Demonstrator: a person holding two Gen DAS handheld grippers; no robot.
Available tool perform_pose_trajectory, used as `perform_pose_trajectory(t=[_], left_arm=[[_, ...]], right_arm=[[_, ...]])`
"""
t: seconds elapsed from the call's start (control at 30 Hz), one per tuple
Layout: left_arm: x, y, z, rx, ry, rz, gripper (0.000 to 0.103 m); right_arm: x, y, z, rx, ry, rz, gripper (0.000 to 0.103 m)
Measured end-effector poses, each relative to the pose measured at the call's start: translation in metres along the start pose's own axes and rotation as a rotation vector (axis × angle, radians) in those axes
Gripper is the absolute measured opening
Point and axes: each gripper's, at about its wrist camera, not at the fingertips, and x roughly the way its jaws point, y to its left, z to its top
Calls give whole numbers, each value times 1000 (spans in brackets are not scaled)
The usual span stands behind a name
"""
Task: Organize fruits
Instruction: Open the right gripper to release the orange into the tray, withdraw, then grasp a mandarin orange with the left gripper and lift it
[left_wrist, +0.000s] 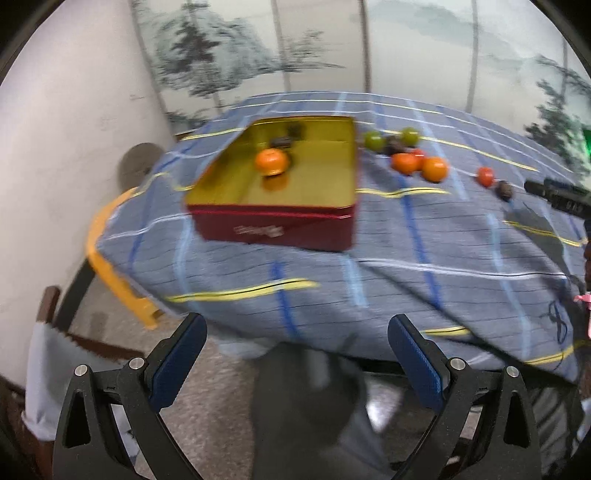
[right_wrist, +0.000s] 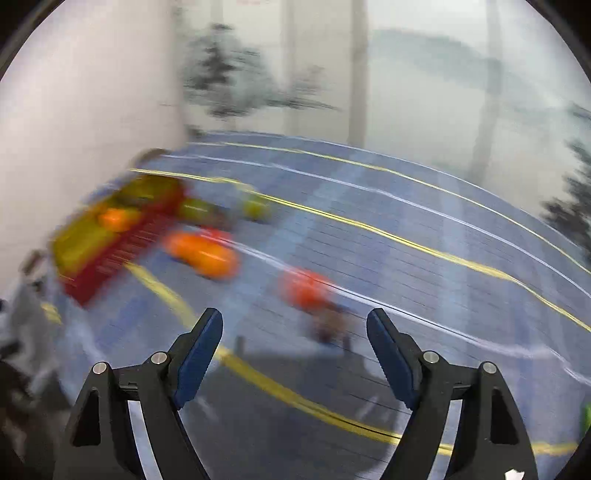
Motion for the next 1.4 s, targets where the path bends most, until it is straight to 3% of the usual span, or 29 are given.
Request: perform_pose_trajectory(t=[0.17,0.3,0.4,0.53,0.6,0.67,0.83,1.03,1.3,1.37,1.4], left_arm=[[2,-36,24,55,6,-155,98],[17,-71,49,79,70,-334,98],[28,-96,67,125,58,-371,98],[41,-123,96,188,19,-376,96],[52,-131,110,192,20,-369,93],[67,-135,125,155,38,-383,77],[117,-139,153,37,108,-367,58],[150,-145,161,-32,158,-306,57],[169,-157,168,-39,125,-267,56],[170,-158,168,-32,109,-239,40],[170,-159,168,-20,104,-227,40]], right_arm=[[3,-89,-29,109,48,-159,78],[9,-127,-48,216,65,-159,78],[6,-134,-47,257,21,-128,78],[7,-134,-48,267,19,-100,79],[1,-136,-50,285,-9,-85,84],[-4,-140,-51,304,-40,-70,86],[-12,-136,-52,310,-74,-43,89],[-16,-134,-52,296,-100,0,92],[-19,-133,-52,290,-120,38,96],[-20,-133,-53,295,-125,42,96],[-20,-134,-53,297,-126,42,97]])
